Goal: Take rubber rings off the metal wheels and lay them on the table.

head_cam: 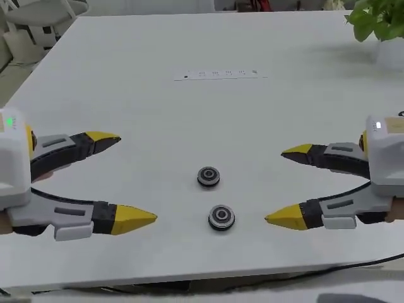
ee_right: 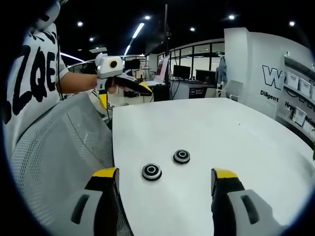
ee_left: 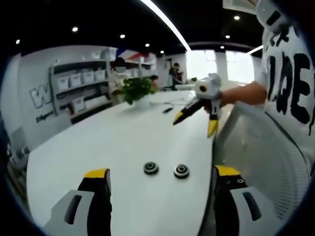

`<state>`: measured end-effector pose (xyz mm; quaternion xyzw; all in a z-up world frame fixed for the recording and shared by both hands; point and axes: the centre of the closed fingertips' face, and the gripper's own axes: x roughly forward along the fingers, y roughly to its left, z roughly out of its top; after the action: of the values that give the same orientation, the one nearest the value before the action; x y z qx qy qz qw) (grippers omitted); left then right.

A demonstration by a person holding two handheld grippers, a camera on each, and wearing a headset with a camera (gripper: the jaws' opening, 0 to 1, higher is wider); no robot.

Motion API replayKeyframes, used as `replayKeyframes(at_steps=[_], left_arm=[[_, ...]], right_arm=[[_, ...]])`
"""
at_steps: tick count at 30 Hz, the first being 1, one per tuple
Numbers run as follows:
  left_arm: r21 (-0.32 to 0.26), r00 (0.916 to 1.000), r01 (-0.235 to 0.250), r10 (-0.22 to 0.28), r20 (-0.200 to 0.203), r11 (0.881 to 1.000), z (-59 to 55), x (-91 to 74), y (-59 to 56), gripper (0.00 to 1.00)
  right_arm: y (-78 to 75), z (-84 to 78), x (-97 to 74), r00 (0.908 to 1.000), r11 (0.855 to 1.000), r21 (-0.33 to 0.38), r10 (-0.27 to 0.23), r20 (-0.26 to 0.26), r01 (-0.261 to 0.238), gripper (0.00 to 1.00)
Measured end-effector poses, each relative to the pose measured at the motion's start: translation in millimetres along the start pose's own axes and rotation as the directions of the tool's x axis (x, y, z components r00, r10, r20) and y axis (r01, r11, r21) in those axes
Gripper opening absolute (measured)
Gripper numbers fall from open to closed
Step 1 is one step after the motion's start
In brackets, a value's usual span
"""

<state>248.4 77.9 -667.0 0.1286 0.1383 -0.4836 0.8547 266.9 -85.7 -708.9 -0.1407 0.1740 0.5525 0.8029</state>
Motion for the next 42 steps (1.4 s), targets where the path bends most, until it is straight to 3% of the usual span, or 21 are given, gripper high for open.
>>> replayKeyframes(at_steps=[29, 42], left_arm=[[0.019, 0.9984, 0.048, -0.047, -0.030, 0.999, -1.1, 24.3, 17.2, 0.81], [0.030, 0.9949, 0.088, -0.087, -0.052, 0.996, -6.7, 43.0, 15.4, 0.78]], right_arm=[[-9.4, 4.2, 18.4, 0.9983, 0.997, -0.049, 0.055, -0.019, -0.056, 0.67], [-13.7, -4.5, 28.3, 0.9971, 0.995, -0.065, 0.072, -0.025, -0.074, 0.63]])
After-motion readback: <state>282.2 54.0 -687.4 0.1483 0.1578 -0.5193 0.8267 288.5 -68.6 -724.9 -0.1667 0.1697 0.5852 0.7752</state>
